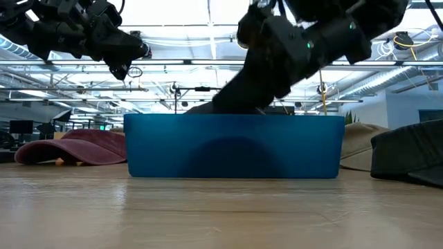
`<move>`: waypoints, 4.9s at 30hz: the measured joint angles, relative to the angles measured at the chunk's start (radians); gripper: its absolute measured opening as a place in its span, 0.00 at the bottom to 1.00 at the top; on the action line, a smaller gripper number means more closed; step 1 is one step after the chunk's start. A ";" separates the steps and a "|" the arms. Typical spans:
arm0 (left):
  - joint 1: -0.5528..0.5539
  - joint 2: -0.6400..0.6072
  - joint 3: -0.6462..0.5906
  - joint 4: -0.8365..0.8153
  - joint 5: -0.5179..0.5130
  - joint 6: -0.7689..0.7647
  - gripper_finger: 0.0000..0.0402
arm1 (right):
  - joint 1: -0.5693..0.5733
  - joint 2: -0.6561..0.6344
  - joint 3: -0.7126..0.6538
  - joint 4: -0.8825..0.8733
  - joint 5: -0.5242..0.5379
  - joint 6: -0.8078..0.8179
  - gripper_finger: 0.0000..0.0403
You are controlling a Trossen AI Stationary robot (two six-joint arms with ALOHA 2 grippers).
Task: Pick & Place hat
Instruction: Put the left black cap into the blue bin, then put the black cap into the blue bin
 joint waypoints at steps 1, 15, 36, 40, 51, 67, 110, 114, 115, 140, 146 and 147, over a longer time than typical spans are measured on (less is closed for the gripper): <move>0.000 0.000 0.000 0.000 0.000 -0.004 0.25 | 0.000 0.014 0.000 0.000 0.000 0.011 0.22; 0.000 0.000 0.000 -0.001 0.000 -0.001 0.25 | 0.001 -0.015 -0.001 0.091 -0.004 -0.041 0.22; -0.001 0.000 0.001 -0.020 0.001 -0.005 0.25 | 0.355 -0.405 0.033 -0.621 0.166 0.278 0.22; -0.001 0.000 0.001 -0.019 0.001 -0.006 0.25 | 0.422 -0.417 0.033 -0.777 0.126 0.499 0.22; -0.001 0.000 0.001 -0.019 0.001 -0.012 0.25 | 0.621 -0.422 0.032 -1.139 0.103 0.869 0.22; -0.001 0.000 0.001 -0.049 0.001 -0.005 0.25 | 0.682 -0.422 -0.014 -1.211 0.158 0.958 0.36; -0.001 0.000 0.000 -0.032 -0.026 0.016 0.25 | 0.268 -0.422 -0.054 -0.260 0.103 0.129 0.03; -0.001 0.000 0.000 -0.027 -0.026 0.016 0.25 | 0.146 -0.417 -0.051 -0.260 0.100 0.036 0.03; -0.001 0.000 0.000 -0.027 -0.026 0.016 0.25 | 0.122 -0.412 -0.050 -0.259 0.084 0.018 0.02; -0.001 0.000 0.000 -0.015 -0.027 0.023 0.25 | -0.079 -0.230 0.011 -0.253 -0.026 -0.209 0.03; -0.001 0.000 0.000 -0.015 -0.027 0.023 0.25 | -0.079 -0.222 0.011 -0.233 -0.025 -0.291 0.03; -0.001 0.000 0.000 -0.015 -0.027 0.023 0.25 | -0.079 -0.216 0.011 -0.221 -0.026 -0.308 0.03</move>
